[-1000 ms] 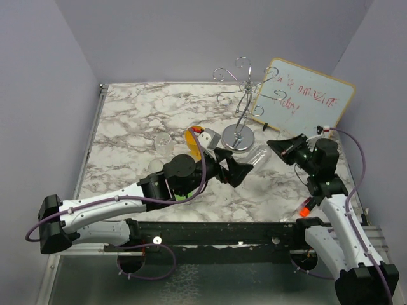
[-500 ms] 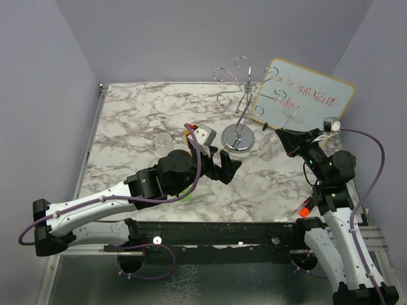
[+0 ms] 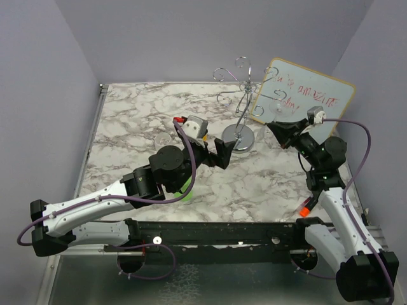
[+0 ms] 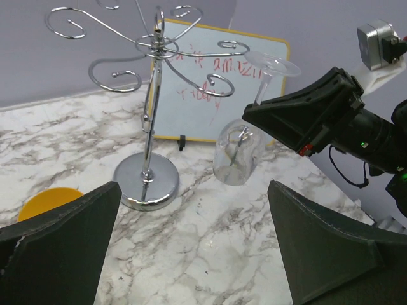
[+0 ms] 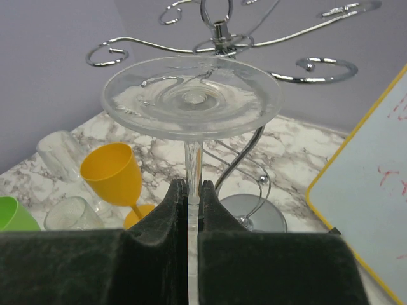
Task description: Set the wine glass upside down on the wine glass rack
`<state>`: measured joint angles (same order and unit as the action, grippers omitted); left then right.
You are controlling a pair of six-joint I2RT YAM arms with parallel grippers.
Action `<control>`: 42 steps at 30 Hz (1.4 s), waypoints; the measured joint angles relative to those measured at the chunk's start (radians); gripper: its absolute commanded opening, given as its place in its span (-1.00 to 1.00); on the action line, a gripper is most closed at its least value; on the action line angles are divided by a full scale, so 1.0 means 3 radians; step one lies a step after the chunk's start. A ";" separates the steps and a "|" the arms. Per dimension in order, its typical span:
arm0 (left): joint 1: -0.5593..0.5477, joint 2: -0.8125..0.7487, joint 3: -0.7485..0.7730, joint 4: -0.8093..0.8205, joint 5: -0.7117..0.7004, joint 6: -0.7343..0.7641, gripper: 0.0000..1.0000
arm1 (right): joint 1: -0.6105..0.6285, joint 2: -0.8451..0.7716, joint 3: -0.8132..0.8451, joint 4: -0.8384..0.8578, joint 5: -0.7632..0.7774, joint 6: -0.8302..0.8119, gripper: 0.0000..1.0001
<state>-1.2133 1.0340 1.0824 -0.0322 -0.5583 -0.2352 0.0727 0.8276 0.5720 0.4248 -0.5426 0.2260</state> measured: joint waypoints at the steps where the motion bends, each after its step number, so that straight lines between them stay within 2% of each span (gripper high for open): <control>1: 0.0000 0.0003 0.0000 0.0041 -0.0038 0.0036 0.98 | 0.0000 0.0047 0.0000 0.0111 -0.0046 0.0001 -0.99; 9: 0.0000 0.0020 -0.0125 0.0407 -0.0493 0.0237 0.98 | 0.0023 0.0460 0.0051 0.0577 -0.0262 -0.0001 -0.99; 15: 0.0000 0.0019 -0.0169 0.0423 -0.0587 0.0252 0.98 | 0.0135 0.0558 0.0122 0.0692 -0.0268 -0.0108 -0.99; 42: 0.0000 -0.0005 -0.0170 0.0146 -0.0575 -0.0084 0.98 | 0.0234 0.0975 0.0538 0.0338 -0.0249 -0.0134 -0.99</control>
<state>-1.2133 1.0325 1.0313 0.0116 -0.7307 -0.2604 0.1429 1.1202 0.7334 0.5262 -0.6174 0.1860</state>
